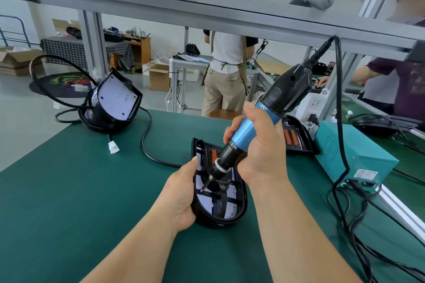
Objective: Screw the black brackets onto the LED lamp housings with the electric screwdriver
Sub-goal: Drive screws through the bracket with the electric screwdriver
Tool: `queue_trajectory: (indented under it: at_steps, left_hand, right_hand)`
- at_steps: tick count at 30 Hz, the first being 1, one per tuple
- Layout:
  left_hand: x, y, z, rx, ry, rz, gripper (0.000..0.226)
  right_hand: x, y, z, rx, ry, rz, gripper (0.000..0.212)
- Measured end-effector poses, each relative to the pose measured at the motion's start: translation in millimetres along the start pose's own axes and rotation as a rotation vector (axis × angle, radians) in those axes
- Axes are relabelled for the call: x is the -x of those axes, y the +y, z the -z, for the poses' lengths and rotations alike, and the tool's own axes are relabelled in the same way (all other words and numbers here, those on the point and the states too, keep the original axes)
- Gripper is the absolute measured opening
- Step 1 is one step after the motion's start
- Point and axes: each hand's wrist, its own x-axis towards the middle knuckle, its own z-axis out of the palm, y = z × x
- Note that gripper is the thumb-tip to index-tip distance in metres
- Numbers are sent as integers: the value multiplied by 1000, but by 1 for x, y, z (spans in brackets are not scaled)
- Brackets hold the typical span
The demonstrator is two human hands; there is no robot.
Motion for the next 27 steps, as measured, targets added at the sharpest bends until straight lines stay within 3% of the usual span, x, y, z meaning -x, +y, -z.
queue_trajectory:
  at_steps: [11, 22, 27]
  left_hand:
    - [0, 0, 0, 14, -18, 9, 43]
    - [-3, 1, 0, -9, -14, -3, 43]
    - [-4, 3, 2, -25, 10, -45, 42]
  right_hand:
    - [2, 3, 2, -14, -50, -19, 15]
    - [2, -3, 4, -84, 42, -8, 7]
    - [-5, -17, 12, -194, 164, -28, 17]
